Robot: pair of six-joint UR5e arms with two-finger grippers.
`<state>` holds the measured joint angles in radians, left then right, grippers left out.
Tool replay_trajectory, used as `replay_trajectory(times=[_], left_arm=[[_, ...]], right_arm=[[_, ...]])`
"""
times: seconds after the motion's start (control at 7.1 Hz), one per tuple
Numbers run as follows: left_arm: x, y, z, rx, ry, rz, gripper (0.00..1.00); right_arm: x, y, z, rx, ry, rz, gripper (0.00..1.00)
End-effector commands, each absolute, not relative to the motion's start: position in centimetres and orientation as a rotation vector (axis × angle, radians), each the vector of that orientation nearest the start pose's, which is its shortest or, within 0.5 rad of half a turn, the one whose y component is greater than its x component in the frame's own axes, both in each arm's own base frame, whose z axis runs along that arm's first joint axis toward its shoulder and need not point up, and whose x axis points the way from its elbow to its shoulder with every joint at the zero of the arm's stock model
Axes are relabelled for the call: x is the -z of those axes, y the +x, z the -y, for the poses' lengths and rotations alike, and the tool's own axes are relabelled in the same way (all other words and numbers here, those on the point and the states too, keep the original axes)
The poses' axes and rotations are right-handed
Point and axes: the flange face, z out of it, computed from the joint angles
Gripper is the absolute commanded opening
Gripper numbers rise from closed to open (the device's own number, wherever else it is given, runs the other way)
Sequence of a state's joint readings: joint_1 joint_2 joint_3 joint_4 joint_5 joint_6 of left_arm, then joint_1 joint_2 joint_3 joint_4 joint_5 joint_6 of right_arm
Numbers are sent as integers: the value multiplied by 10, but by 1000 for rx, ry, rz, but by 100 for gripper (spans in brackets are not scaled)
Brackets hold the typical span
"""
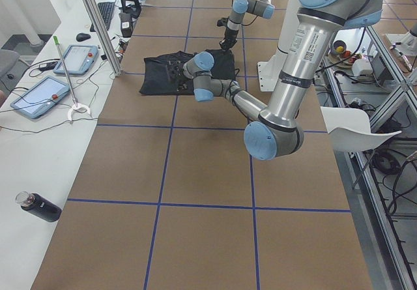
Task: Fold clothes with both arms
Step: 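Move the left gripper to the shirt's near corner beside the right gripper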
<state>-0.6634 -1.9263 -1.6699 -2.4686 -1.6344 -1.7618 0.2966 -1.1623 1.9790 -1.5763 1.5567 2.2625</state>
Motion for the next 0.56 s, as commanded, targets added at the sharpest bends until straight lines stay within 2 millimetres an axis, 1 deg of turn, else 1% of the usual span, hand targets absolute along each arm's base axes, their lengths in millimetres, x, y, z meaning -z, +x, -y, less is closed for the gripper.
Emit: replay_trajectory(times=[0.0, 0.14, 0.28, 0.42], left_arm=[[-297, 434, 376, 692, 59, -1356, 98], [-299, 445, 332, 686, -42, -1343, 98], [-304, 463, 304, 676, -108, -1327, 98], [-306, 476, 286, 697, -79, -1327, 99]], right_arm=[[-264, -510, 294, -931, -160, 830, 0], [-264, -510, 293, -930, -161, 830, 0], [-265, -510, 293, -930, -160, 828, 0], [-265, -511, 293, -931, -159, 829, 0]])
